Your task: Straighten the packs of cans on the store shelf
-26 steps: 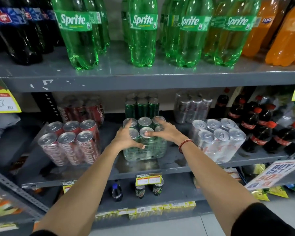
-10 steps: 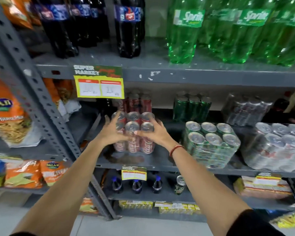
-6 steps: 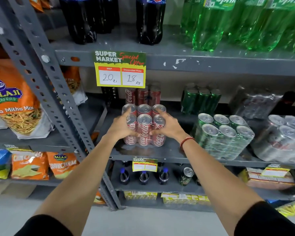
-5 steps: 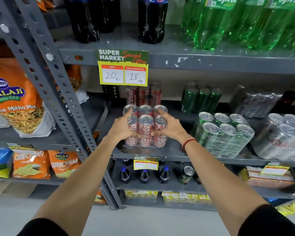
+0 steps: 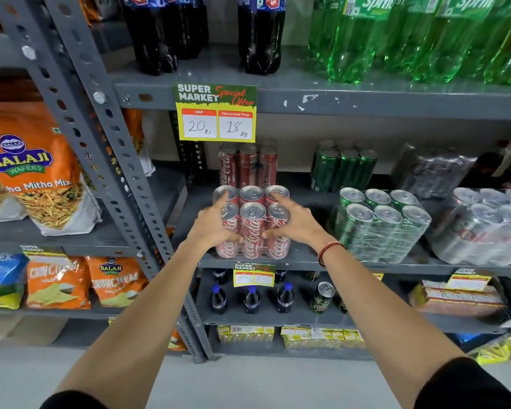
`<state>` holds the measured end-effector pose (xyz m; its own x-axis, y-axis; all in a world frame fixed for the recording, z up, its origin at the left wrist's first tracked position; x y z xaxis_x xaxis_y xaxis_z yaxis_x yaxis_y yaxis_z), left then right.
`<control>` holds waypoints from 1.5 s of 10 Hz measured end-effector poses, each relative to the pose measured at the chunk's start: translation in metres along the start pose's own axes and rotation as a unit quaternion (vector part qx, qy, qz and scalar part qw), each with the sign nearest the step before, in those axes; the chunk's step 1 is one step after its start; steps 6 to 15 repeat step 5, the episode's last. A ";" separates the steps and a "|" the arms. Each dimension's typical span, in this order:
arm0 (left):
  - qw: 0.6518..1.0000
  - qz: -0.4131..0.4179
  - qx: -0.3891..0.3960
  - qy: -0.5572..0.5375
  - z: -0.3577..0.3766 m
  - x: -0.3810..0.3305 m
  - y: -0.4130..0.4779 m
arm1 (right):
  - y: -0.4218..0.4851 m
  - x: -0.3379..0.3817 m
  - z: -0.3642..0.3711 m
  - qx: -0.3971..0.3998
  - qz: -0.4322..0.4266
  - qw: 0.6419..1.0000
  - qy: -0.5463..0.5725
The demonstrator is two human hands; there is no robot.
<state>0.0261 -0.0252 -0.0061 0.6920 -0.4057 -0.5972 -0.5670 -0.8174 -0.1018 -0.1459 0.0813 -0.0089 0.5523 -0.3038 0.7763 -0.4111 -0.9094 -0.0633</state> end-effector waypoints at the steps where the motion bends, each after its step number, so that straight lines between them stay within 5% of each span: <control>1: 1.000 -0.005 -0.003 -0.001 0.000 -0.001 -0.001 | -0.002 0.003 -0.001 0.014 0.000 1.000 -0.001; 4: 1.000 0.006 0.012 -0.008 0.000 -0.002 -0.002 | -0.007 0.007 -0.002 0.041 -0.013 0.999 -0.032; 5: 0.999 0.026 -0.025 0.007 -0.004 -0.006 -0.006 | -0.017 0.016 -0.016 -0.042 -0.034 0.996 -0.073; 15: 0.999 0.026 -0.025 0.007 -0.004 -0.006 -0.006 | -0.017 0.016 -0.016 -0.042 -0.034 0.996 -0.073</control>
Point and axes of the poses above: each hand's wrist, its own y-axis towards the middle knuckle, its own z-axis out of the palm, x = y × z, the point moved 5 cm from there along y, towards the middle knuckle, and after that the axes turned 2 degrees about y, right-handed, at the moved point
